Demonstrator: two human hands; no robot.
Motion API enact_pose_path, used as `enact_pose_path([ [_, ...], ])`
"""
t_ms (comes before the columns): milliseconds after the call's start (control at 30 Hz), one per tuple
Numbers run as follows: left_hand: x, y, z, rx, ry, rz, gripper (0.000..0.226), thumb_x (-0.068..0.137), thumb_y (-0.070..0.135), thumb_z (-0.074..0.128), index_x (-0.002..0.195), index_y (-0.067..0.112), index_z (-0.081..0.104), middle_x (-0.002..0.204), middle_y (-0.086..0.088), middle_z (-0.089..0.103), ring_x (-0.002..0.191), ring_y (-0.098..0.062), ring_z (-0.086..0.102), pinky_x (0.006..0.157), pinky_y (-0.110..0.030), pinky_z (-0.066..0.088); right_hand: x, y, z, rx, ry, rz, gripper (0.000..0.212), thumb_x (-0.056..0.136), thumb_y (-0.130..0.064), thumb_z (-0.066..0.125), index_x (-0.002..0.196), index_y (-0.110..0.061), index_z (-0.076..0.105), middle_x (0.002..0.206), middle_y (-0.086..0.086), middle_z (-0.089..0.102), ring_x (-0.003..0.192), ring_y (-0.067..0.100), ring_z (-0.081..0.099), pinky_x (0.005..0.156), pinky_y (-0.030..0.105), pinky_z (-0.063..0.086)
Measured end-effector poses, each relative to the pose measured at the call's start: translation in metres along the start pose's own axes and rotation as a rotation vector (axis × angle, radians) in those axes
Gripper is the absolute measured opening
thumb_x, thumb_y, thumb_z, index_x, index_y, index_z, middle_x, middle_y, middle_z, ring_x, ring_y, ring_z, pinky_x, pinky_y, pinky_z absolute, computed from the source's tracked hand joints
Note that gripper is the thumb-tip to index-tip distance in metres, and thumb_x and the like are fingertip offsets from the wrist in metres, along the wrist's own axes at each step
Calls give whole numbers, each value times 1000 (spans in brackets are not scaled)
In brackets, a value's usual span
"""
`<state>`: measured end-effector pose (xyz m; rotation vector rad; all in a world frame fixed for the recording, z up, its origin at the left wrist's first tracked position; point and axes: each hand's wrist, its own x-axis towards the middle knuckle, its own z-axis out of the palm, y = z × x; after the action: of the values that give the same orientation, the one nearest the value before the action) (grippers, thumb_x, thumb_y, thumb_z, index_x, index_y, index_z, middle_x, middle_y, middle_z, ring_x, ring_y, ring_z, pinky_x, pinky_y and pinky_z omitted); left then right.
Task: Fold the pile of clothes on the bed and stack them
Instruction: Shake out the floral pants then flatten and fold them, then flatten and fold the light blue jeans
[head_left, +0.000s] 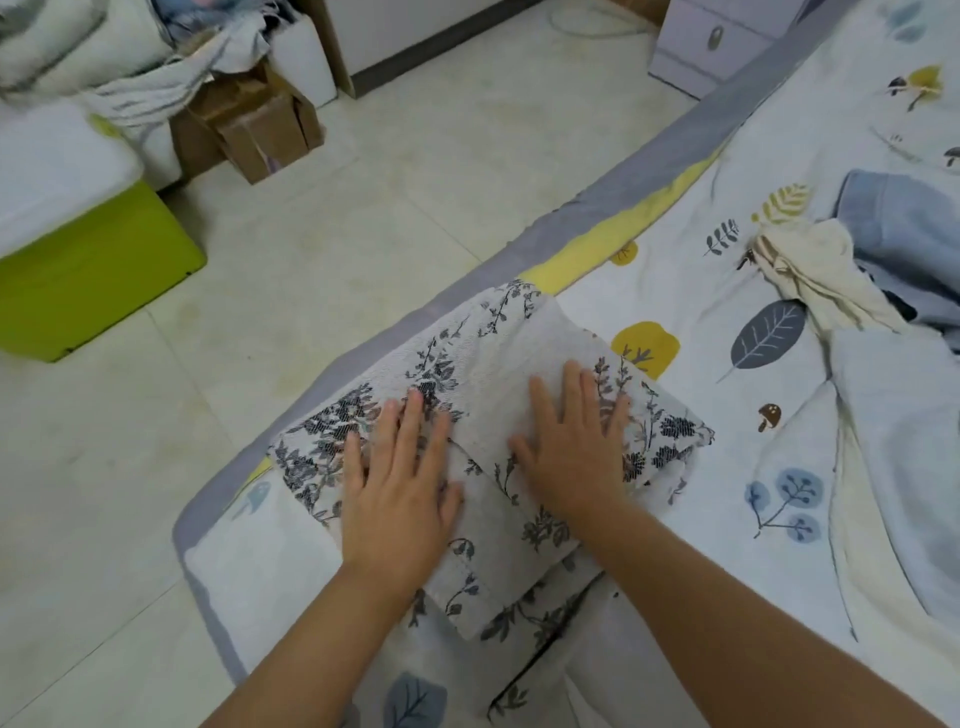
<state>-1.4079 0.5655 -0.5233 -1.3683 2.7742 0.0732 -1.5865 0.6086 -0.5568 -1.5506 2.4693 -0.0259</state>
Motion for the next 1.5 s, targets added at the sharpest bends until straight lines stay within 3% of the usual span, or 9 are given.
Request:
enact_pose_path([
  [100, 7, -25, 24, 75, -274, -33, 70, 80, 64, -17, 143, 32, -24, 143, 3, -39, 131, -20, -38, 112, -45, -17, -3, -1, 16, -71, -56, 3, 69, 94, -58, 15, 148, -24, -11, 156, 13, -16, 143, 30, -17, 107, 56, -20],
  [200, 9, -32, 33, 63, -319, -37, 68, 70, 66, -29, 131, 36, -38, 142, 5, -41, 129, -17, -39, 112, -44, -16, 1, -3, 14, -90, -93, 14, 69, 94, -57, 14, 148, -24, -11, 156, 12, -17, 143, 30, -17, 107, 56, -19],
  [333, 10, -26, 16, 30, -323, -59, 67, 91, 60, 7, 145, 31, -19, 153, 2, -25, 140, -22, -27, 113, -49, -12, -4, 1, -5, 14, -151, -5, 64, 98, -47, 23, 150, -20, -2, 157, 11, -10, 145, 27, -11, 114, 52, -12],
  [467, 17, -10, -27, -8, -236, -85, 61, 95, 47, 33, 147, 19, 17, 156, -6, 17, 144, -28, 8, 116, -48, 5, -34, 7, -38, 301, -13, 56, 52, 98, -28, 36, 146, -12, 24, 155, 11, 14, 143, 24, 13, 117, 35, 13],
  [567, 22, 11, -58, -137, -187, 0, 43, 92, 27, 45, 134, 18, 42, 132, -6, 51, 118, -24, 49, 101, -38, 38, -68, 15, -62, 405, 19, 85, 40, 97, -20, 39, 135, -10, 41, 140, 8, 39, 128, 23, 37, 105, 31, 30],
  [633, 25, 28, -76, -194, -223, 85, 29, 93, 23, 42, 120, 19, 53, 114, -2, 62, 98, -18, 58, 84, -31, 47, -89, 24, -74, 421, -9, 107, 32, 97, -20, 37, 125, -10, 50, 125, 7, 51, 115, 22, 45, 95, 30, 36],
  [1033, 9, 166, -129, -188, -277, 588, 19, 97, 30, 35, 90, 22, 50, 72, 10, 44, 75, -11, 47, 62, -24, 30, -216, 122, -130, 417, -164, 351, 28, 96, -20, 39, 117, -12, 56, 113, 10, 62, 103, 23, 56, 83, 29, 39],
  [1200, -3, 244, -141, -194, -288, 699, 22, 96, 29, 39, 110, 24, 55, 105, 5, 63, 96, -13, 58, 77, -24, 41, -268, 185, -151, 410, -135, 492, 29, 97, -24, 40, 117, -13, 57, 113, 7, 63, 102, 19, 57, 71, 21, 36],
  [1500, -17, 392, -132, -160, -292, 823, 25, 96, 28, 38, 115, 21, 54, 109, 2, 62, 97, -14, 57, 75, -24, 40, -342, 333, -182, 380, -46, 763, 23, 92, -21, 45, 108, -15, 61, 112, 9, 63, 101, 25, 58, 79, 27, 43],
])
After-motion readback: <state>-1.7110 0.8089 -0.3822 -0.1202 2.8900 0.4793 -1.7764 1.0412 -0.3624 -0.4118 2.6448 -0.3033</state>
